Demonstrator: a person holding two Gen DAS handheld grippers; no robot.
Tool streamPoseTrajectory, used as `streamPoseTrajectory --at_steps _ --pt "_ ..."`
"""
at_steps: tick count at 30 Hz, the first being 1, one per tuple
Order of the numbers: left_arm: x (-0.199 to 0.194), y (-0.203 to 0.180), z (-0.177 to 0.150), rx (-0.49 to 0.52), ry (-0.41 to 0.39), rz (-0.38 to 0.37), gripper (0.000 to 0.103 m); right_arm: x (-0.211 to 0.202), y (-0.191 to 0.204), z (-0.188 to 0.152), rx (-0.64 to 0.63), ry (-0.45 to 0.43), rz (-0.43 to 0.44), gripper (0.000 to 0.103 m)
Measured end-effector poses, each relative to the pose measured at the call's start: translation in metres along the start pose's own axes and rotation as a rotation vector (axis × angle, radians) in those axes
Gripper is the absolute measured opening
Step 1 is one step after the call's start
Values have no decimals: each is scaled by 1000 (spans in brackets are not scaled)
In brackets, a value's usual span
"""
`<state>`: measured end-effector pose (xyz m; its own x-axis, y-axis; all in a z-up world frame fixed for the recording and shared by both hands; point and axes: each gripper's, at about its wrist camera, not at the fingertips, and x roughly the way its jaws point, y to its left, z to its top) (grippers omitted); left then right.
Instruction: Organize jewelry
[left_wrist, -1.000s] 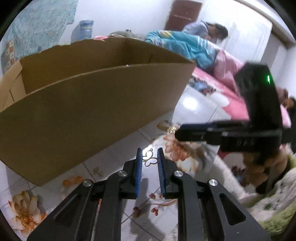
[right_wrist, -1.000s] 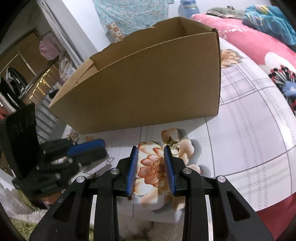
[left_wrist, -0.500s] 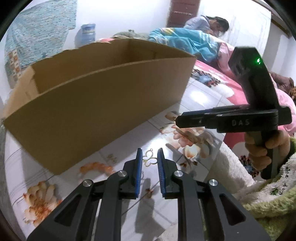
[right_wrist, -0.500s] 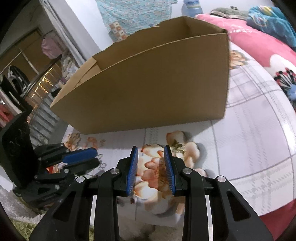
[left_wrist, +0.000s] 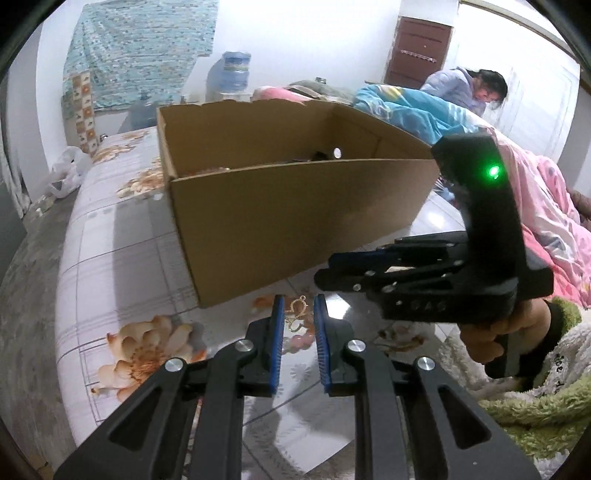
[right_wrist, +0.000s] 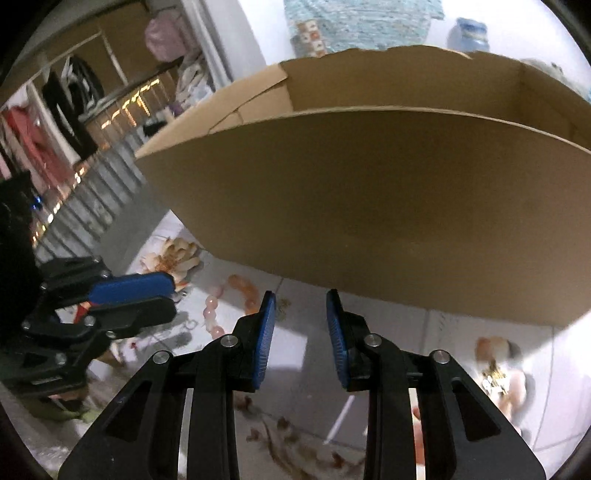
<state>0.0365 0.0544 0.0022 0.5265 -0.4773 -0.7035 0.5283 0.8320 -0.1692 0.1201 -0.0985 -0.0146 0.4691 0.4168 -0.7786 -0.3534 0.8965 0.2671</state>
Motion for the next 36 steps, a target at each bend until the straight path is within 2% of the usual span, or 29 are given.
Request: streamPoseTrajectory --at_steps 7,15,16,17,18,24,32,36 --pt "1 3 -1 -18 -4 -2 16 6 15 -1 -99 18 -65 12" --pt "2 3 -1 -20 -5 -3 16 5 20 -4 -157 37 -102 11" --pt "2 3 -1 -19 -5 -3 16 5 19 -3 -164 39 -110 6" --pt "2 4 -1 -20 -7 -4 16 6 18 -2 -162 43 -106 1" --pt "1 4 -1 -21 -6 -5 16 6 16 -1 -155 44 -99 0" --pt "2 3 0 -13 -9 -4 16 -7 -1 -1 -102 35 -74 0" --pt "3 -3 2 5 -14 -11 16 -43 -29 1 -18 -22 -58 0" --pt "3 -4 3 7 -18 -12 15 -44 -25 5 15 -31 -17 0"
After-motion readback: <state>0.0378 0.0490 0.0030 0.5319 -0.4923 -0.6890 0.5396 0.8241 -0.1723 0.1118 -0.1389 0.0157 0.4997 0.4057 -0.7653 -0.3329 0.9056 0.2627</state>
